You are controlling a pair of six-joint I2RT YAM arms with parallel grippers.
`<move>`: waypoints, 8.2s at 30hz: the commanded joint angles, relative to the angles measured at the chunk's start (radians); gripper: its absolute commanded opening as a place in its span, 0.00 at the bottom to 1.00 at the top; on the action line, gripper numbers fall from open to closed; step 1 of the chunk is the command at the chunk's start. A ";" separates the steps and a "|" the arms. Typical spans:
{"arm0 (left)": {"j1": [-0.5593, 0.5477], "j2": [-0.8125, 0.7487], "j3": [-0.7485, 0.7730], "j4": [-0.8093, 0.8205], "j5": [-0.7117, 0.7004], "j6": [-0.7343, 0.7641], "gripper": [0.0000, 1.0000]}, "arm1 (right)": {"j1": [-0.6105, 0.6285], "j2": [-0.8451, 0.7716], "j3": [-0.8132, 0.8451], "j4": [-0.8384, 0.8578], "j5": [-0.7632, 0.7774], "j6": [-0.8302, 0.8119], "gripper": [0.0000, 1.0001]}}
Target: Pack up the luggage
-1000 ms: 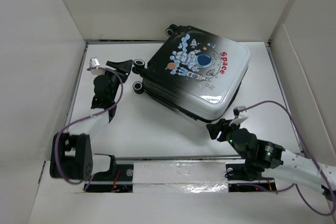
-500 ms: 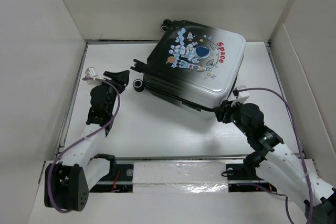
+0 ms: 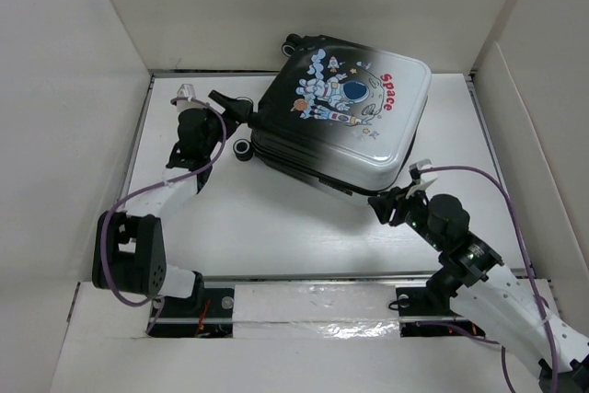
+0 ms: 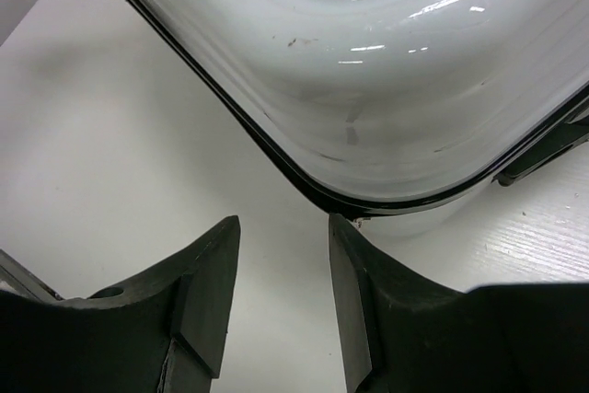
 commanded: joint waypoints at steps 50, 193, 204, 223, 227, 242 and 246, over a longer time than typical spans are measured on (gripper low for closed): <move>0.043 0.313 0.135 0.559 0.133 -0.379 0.00 | 0.013 0.029 -0.008 -0.016 0.086 0.071 0.70; -0.008 -0.487 -0.492 0.322 -0.039 -0.170 0.00 | -0.162 0.503 -0.141 0.753 -0.181 -0.050 0.00; -0.008 -0.503 -0.538 0.349 0.021 -0.164 0.00 | 0.369 0.823 0.168 0.625 0.187 -0.009 0.00; -0.008 -0.660 -0.507 0.137 0.167 -0.059 0.00 | 0.486 1.247 0.469 0.762 0.100 -0.059 0.00; -0.061 -0.592 -0.541 0.227 0.193 -0.104 0.00 | 0.321 0.988 0.236 0.759 0.003 -0.064 0.00; -0.653 -0.138 -0.228 0.390 -0.094 -0.020 0.00 | 0.053 0.479 0.032 0.433 -0.233 -0.090 0.00; -0.634 -0.080 -0.152 0.387 -0.016 -0.027 0.00 | 0.256 0.557 -0.008 0.571 -0.141 -0.006 0.00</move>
